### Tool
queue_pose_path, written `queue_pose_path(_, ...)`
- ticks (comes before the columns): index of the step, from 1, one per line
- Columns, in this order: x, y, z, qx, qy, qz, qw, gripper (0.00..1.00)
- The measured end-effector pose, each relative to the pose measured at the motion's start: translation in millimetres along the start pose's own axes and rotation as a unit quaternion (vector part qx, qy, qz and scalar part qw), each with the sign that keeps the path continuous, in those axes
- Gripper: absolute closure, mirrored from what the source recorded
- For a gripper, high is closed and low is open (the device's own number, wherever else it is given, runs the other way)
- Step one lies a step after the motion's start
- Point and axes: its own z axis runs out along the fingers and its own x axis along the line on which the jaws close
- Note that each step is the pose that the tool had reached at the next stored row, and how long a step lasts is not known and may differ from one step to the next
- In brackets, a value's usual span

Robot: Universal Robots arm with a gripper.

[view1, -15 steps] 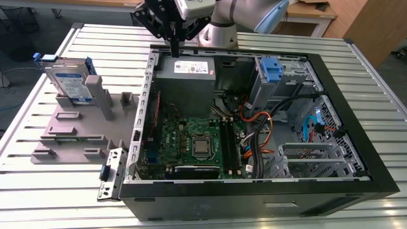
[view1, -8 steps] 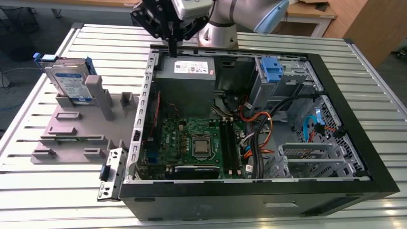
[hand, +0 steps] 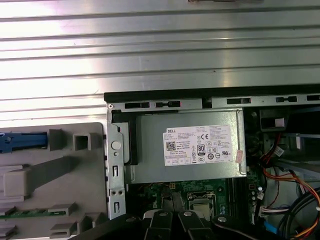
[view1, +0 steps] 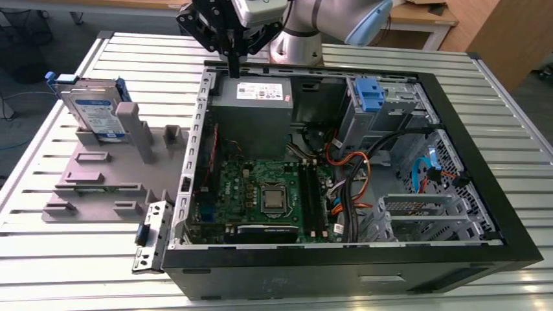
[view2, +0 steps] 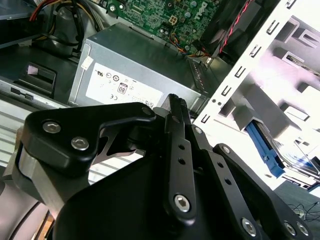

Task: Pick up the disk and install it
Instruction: 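Reach for the disk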

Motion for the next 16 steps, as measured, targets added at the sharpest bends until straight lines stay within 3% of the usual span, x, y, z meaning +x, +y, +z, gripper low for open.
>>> queue_pose_path(6,1.8,-0.2,0.0,0.0,0.0,0.0,1.0,0.89)
queue_pose_path(16,15.3,-1.2,0.3,0.0,0.0,0.0,1.0,0.89)
